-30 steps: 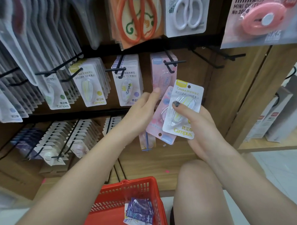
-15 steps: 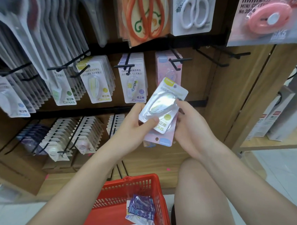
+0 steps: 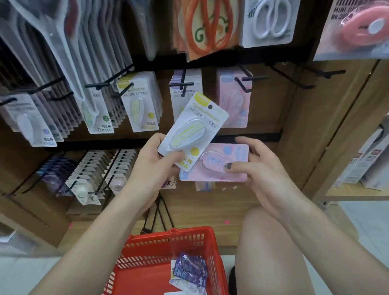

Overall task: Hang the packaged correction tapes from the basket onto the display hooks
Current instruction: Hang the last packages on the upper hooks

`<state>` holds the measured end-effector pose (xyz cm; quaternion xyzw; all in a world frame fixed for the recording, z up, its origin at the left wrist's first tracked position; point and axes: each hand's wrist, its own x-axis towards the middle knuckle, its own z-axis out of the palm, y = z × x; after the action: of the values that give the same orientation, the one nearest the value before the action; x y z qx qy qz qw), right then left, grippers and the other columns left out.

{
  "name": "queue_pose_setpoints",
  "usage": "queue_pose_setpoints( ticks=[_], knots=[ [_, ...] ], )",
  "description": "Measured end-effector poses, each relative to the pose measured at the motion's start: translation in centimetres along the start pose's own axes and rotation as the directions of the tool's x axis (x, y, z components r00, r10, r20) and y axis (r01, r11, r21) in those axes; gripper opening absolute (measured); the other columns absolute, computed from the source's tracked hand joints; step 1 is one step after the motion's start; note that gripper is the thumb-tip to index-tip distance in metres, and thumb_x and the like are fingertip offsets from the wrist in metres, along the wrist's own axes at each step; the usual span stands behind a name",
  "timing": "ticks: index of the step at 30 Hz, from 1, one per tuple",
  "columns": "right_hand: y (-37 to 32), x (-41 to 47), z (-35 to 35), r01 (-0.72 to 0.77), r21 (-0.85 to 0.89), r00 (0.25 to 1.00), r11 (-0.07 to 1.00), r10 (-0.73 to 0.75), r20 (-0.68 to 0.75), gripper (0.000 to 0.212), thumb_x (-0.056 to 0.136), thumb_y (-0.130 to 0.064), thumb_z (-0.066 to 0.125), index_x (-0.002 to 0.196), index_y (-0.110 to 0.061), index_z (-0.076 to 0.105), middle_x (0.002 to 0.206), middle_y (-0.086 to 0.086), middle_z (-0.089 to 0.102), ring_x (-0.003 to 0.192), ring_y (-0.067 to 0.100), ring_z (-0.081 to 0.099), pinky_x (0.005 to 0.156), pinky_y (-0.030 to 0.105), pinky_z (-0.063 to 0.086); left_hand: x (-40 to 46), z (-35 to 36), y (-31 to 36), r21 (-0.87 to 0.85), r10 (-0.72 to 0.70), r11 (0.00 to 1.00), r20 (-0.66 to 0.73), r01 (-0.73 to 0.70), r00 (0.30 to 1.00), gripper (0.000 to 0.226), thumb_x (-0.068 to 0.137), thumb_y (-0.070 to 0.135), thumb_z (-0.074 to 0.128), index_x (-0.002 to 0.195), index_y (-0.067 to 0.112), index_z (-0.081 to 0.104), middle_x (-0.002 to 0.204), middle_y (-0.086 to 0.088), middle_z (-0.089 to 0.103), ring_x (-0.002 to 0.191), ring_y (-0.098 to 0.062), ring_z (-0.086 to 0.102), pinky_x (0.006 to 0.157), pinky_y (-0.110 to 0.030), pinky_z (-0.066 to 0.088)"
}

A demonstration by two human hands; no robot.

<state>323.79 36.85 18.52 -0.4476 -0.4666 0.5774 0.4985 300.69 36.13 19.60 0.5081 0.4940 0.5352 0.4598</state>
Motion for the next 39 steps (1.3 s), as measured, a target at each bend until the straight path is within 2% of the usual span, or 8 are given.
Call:
queue_pose_setpoints(
  ticks=[8, 11, 17, 19, 25, 30, 33, 39],
  knots=[
    [0.1, -0.1, -1.4, -0.052, -0.109, 0.985, 0.993, 0.07, 0.16, 0.039, 0.077, 0.004, 0.075, 0.112, -0.013, 0.075, 0.111, 0.012, 0.078, 0.105, 0.029, 0.075, 0.084, 0.039, 0.058, -0.7, -0.8, -0.3, -0.025, -0.072, 0.997, -0.049, 0.07, 0.996, 0.023, 0.068, 0.026, 0.079, 0.085, 0.024, 0.064, 0.094, -0.016, 0.076, 0.086, -0.032, 0.058, 0.079, -0.052, 0.038],
    [0.7, 0.0, -1.9, -0.125, -0.029, 0.984, 0.992, 0.128, 0.122, 0.03, 0.088, 0.003, 0.07, 0.117, -0.005, 0.069, 0.114, 0.015, 0.077, 0.101, 0.029, 0.077, 0.081, 0.037, 0.062, -1.1, -1.6, -0.7, -0.1, -0.094, 0.991, -0.083, 0.085, 0.992, 0.028, 0.077, 0.009, 0.076, 0.097, 0.009, 0.057, 0.096, -0.013, 0.077, 0.087, -0.031, 0.063, 0.083, -0.052, 0.039],
    [0.9, 0.0, -1.8, -0.274, 0.371, 0.951, 0.887, 0.195, 0.239, 0.045, 0.088, -0.015, 0.071, 0.133, -0.006, 0.068, 0.136, 0.011, 0.07, 0.129, 0.025, 0.066, 0.115, 0.04, 0.046, -2.1, -4.2, -1.2, -0.088, -0.057, 0.995, -0.197, 0.04, 0.979, 0.035, 0.089, -0.015, 0.068, 0.107, 0.01, 0.052, 0.1, -0.009, 0.078, 0.086, -0.028, 0.076, 0.066, -0.034, 0.061],
    [0.9, -0.3, -1.5, -0.28, 0.443, 0.946, 0.852, 0.166, 0.279, 0.042, 0.09, -0.015, 0.071, 0.131, -0.009, 0.072, 0.139, 0.009, 0.068, 0.127, 0.019, 0.067, 0.108, 0.032, 0.052, -2.4, -5.0, -1.0, -0.038, -0.015, 0.999, -0.236, 0.006, 0.972, 0.042, 0.086, -0.013, 0.072, 0.113, 0.012, 0.054, 0.106, -0.012, 0.077, 0.094, -0.034, 0.076, 0.065, -0.032, 0.063],
    [0.9, -1.5, -1.0, -0.081, 0.418, 0.986, 0.905, 0.012, 0.165, 0.044, 0.084, -0.004, 0.072, 0.127, -0.007, 0.062, 0.132, 0.011, 0.071, 0.117, 0.027, 0.072, 0.084, 0.034, 0.062, -3.1, -6.7, 0.7, 0.144, 0.102, 0.988, -0.336, -0.056, 0.936, 0.039, 0.071, 0.013, 0.072, 0.107, 0.026, 0.063, 0.102, 0.005, 0.072, 0.099, -0.037, 0.071, 0.087, -0.067, 0.058],
    [-0.7, -1.6, -0.8, 0.091, 0.409, 0.99, 0.908, -0.125, 0.057, 0.034, 0.081, 0.001, 0.072, 0.11, -0.01, 0.057, 0.119, 0.008, 0.075, 0.109, 0.025, 0.075, 0.077, 0.033, 0.062, -2.6, -6.9, 1.2, 0.108, 0.129, 0.99, -0.428, -0.091, 0.895, 0.029, 0.073, 0.02, 0.068, 0.099, 0.023, 0.056, 0.111, -0.007, 0.069, 0.104, -0.033, 0.072, 0.075, -0.044, 0.064],
    [-1.6, -1.4, -0.5, 0.177, 0.339, 0.982, 0.924, -0.191, 0.006, 0.039, 0.082, 0.0, 0.071, 0.115, -0.009, 0.054, 0.114, 0.006, 0.077, 0.102, 0.023, 0.076, 0.074, 0.033, 0.062, -2.3, -7.2, 0.9, 0.139, 0.126, 0.988, -0.451, -0.069, 0.884, 0.028, 0.074, 0.022, 0.067, 0.099, 0.023, 0.054, 0.108, -0.001, 0.069, 0.104, -0.028, 0.072, 0.087, -0.055, 0.062],
    [-1.2, -0.6, 0.3, 0.191, 0.258, 0.98, 0.947, -0.169, -0.102, 0.031, 0.094, 0.003, 0.067, 0.121, -0.008, 0.057, 0.114, 0.006, 0.078, 0.105, 0.023, 0.076, 0.074, 0.033, 0.063, -2.0, -7.2, 0.4, 0.206, 0.114, 0.978, -0.468, -0.018, 0.876, 0.027, 0.078, 0.029, 0.067, 0.1, 0.031, 0.052, 0.095, 0.017, 0.069, 0.096, -0.015, 0.074, 0.086, -0.05, 0.063]
  ],
)
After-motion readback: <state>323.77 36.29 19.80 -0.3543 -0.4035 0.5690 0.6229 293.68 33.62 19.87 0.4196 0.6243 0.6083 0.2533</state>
